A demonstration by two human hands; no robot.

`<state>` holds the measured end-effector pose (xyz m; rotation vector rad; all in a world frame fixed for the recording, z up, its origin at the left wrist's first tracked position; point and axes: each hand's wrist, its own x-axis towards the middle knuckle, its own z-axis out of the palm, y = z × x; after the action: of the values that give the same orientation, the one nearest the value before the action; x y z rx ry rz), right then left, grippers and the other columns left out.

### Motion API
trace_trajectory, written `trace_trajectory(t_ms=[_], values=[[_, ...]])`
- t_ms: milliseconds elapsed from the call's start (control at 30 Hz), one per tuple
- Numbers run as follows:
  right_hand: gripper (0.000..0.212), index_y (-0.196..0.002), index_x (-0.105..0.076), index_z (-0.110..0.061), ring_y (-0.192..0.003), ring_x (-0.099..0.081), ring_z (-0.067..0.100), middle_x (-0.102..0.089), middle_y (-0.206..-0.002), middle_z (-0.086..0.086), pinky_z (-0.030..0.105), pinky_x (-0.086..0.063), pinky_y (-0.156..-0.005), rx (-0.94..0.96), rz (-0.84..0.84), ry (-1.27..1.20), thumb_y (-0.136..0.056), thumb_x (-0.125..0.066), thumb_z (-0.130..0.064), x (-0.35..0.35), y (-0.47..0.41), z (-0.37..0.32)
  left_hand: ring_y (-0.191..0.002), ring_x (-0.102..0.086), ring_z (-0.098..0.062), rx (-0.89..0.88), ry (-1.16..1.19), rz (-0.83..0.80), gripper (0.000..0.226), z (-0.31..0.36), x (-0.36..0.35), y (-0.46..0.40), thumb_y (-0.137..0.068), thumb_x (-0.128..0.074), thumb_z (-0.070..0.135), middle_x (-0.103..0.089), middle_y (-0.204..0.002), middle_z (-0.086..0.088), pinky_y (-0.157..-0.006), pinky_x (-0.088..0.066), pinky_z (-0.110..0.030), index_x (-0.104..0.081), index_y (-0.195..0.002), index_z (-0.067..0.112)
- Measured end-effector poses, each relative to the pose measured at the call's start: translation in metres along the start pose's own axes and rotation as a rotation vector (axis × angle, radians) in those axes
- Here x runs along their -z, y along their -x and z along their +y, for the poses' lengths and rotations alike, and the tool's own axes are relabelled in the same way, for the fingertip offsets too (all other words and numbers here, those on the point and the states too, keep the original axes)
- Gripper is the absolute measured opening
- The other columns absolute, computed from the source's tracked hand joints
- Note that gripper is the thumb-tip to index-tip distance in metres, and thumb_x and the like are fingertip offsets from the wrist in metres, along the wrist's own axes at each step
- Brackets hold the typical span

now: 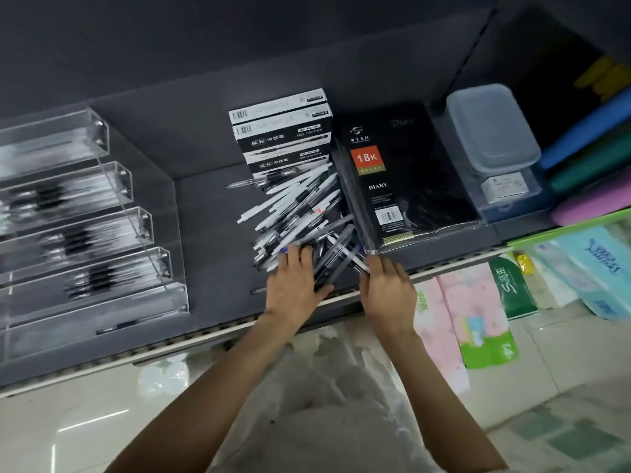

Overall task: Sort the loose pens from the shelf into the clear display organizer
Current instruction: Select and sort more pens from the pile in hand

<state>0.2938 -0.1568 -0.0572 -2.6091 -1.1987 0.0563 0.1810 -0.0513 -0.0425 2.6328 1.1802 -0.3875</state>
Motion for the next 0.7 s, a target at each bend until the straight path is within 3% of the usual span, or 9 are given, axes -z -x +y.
trace_trajectory(t_ms=[200,367,433,500,600,700], values=[[0.016,-0.075,-0.069,-0.011,-0.071,-0.064,0.024,-0.066,-0.079,0.005,0.027,-0.046,-0.043,0.099,-0.077,0.013,-0.066,-0.079,-0.019,0.001,-0.001,-0.008,-0.11,-0.054,-0.027,0.049,0.087,0.03,0.048,-0.004,0.005,-0.017,-0.093,-0.056,0.034,-0.039,-0.126,-0.01,-0.08,-0.048,-0.036,-0.036,-0.13,0.01],[0.014,-0.077,-0.069,-0.011,-0.078,-0.064,0.023,-0.068,-0.085,0.003,0.028,-0.049,-0.046,0.157,-0.082,0.0,-0.068,-0.078,-0.019,0.002,-0.003,-0.007,-0.101,-0.061,-0.033,0.086,0.012,-0.034,0.043,-0.011,0.011,-0.027,-0.095,-0.054,0.026,-0.048,-0.12,-0.016,-0.08,-0.048,-0.035,-0.039,-0.126,0.0],[0.012,-0.077,-0.069,-0.011,-0.074,-0.064,0.023,-0.067,-0.081,0.003,0.028,-0.049,-0.046,0.167,-0.077,-0.002,-0.071,-0.076,-0.019,0.003,-0.004,-0.006,-0.089,-0.065,-0.028,0.052,-0.053,-0.051,0.039,-0.012,0.016,-0.028,-0.088,-0.066,0.022,-0.057,-0.104,-0.015,-0.073,-0.051,-0.029,-0.05,-0.114,-0.002],[0.009,-0.075,-0.068,-0.012,-0.069,-0.063,0.022,-0.065,-0.076,0.003,0.028,-0.048,-0.045,0.186,-0.068,-0.013,-0.073,-0.074,-0.019,0.005,-0.002,-0.006,-0.079,-0.065,-0.026,-0.031,-0.159,-0.048,0.024,-0.013,0.02,-0.03,-0.08,-0.07,0.005,-0.06,-0.091,-0.015,-0.068,-0.051,-0.026,-0.057,-0.098,-0.004],[0.007,-0.07,-0.068,-0.014,-0.059,-0.063,0.02,-0.064,-0.067,0.001,0.024,-0.045,-0.043,0.219,-0.034,-0.045,-0.072,-0.075,-0.017,0.012,-0.003,-0.009,-0.099,-0.057,-0.033,0.024,0.06,-0.134,0.019,-0.022,0.026,-0.034,-0.097,-0.039,0.002,-0.057,-0.109,-0.022,-0.08,-0.042,-0.034,-0.044,-0.115,-0.005],[0.007,-0.07,-0.068,-0.018,-0.051,-0.061,0.019,-0.063,-0.059,-0.002,0.022,-0.043,-0.041,0.239,-0.013,-0.089,-0.072,-0.075,-0.018,0.021,-0.007,-0.015,-0.082,-0.057,-0.029,0.102,0.361,-0.198,0.021,-0.035,0.034,-0.041,-0.101,-0.037,0.017,-0.06,-0.096,-0.018,-0.069,-0.042,-0.031,-0.043,-0.11,0.0]])
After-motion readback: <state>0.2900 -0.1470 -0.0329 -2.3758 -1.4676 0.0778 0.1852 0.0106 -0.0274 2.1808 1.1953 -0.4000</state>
